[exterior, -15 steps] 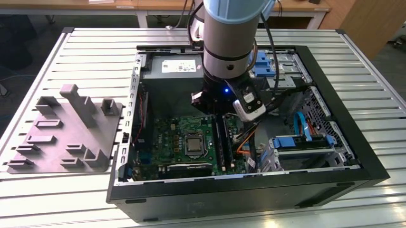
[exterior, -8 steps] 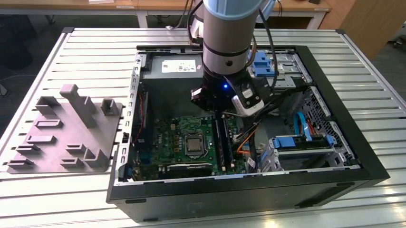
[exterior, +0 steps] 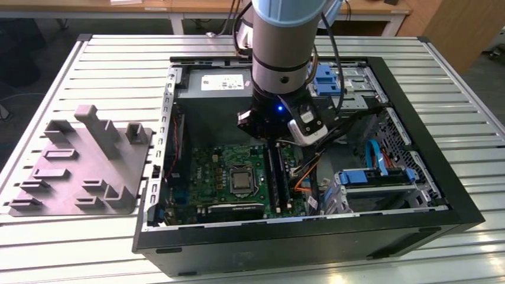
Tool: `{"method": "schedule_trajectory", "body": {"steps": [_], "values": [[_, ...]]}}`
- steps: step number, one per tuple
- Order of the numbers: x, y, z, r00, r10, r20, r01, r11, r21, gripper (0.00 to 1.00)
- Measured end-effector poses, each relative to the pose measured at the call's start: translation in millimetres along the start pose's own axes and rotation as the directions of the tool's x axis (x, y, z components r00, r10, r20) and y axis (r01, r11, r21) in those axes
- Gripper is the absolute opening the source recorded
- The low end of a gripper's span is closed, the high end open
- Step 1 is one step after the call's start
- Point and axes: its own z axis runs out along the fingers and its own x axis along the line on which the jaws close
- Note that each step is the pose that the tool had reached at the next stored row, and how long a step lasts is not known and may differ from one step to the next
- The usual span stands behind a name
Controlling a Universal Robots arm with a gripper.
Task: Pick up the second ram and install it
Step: 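Press down the second ram until it locks into place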
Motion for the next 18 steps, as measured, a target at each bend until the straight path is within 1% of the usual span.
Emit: {"method": "schedule_trajectory", "body": {"steps": [6,9,14,18], "values": [[-1.9,1.4,1.8,1.0000,0.000,0.0002,0.000,1.0000,-0.0004,0.10],[-1.6,2.1,4.4,1.0000,0.000,0.0001,0.000,1.0000,-0.0002,0.10],[-1.2,2.7,5.0,1.0000,0.000,0.0000,0.000,1.0000,-0.0001,0.10],[-0.8,5.0,6.6,1.0000,0.000,0.0001,0.000,1.0000,-0.0003,0.10]]}}
